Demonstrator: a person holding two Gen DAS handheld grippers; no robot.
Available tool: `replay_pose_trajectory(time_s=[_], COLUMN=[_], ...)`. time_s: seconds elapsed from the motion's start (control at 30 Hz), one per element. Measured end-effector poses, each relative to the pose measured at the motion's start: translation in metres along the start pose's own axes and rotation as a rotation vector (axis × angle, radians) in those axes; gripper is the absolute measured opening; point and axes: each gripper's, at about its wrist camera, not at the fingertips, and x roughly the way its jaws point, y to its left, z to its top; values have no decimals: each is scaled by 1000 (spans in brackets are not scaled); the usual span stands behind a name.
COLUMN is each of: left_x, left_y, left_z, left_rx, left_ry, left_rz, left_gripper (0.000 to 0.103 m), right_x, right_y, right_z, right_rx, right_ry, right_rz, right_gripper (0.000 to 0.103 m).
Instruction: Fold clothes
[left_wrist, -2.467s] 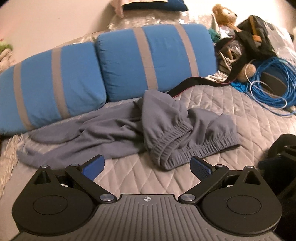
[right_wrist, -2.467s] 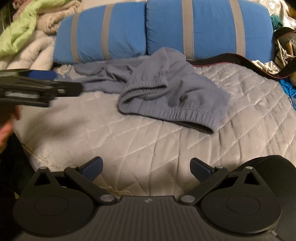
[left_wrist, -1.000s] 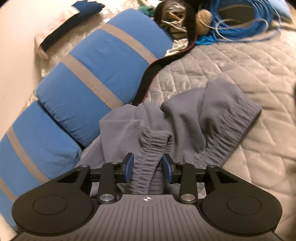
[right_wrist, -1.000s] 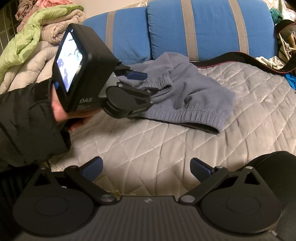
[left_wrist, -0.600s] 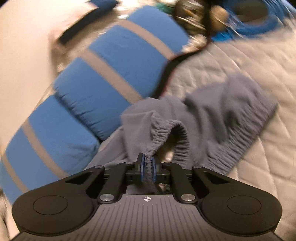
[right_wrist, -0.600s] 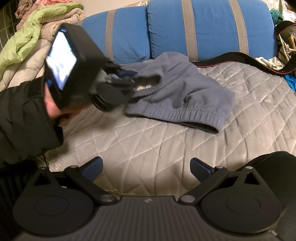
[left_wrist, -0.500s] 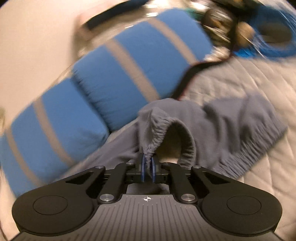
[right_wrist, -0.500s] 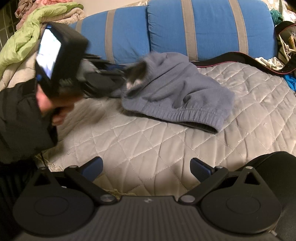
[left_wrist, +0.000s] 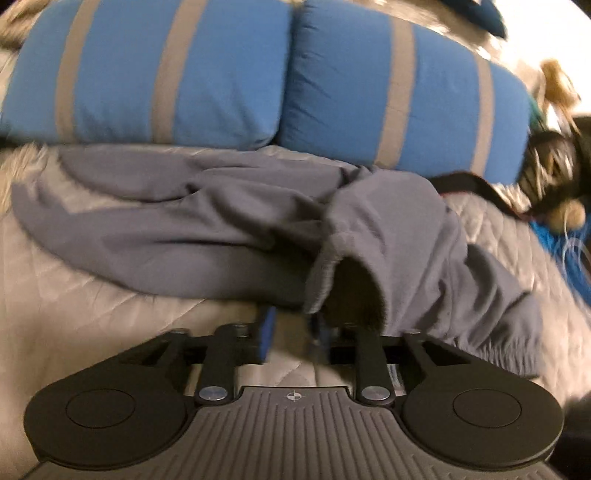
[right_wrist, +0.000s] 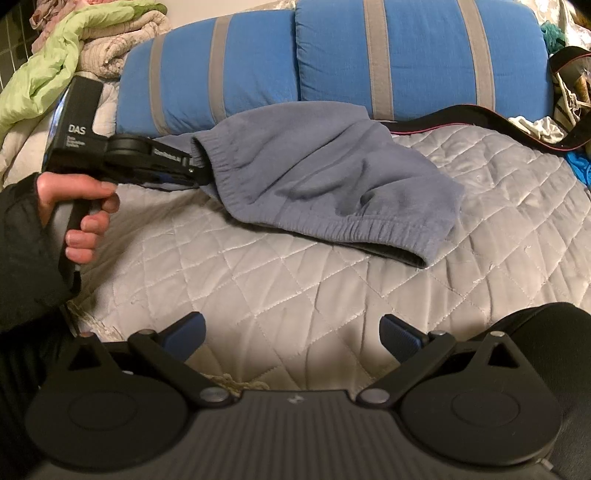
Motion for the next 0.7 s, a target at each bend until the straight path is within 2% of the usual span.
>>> replay_pose_trajectory(time_s=[0.1,0.2,0.27,0.43,0.5,0.7], left_x=[-4,-11,-18,-33,-33,-6], left_y=[13,19,18,1,-4,-6], left_z=[1,-1,-3,-5,-4,8], left_rx=[-64,-84,-67,12,33,-1], left_ry=[3,-6,-22,-96,-116,-98], left_rz=[-28,-35,-52,-154,-174,-164], left_gripper=[39,40,42,61,64,64], right_x=[0,0,0,1,1,0], right_y=[0,0,0,1,1,1], right_z=[0,-1,-1,-1,-1,-1], right_rx=[-3,-3,-4,-7,-8,-9], right_ry=[1,1,2,5,6,6], right_rz=[-3,-4,-6,-11,-12,-8], right_gripper=[103,103,103,103,103,103])
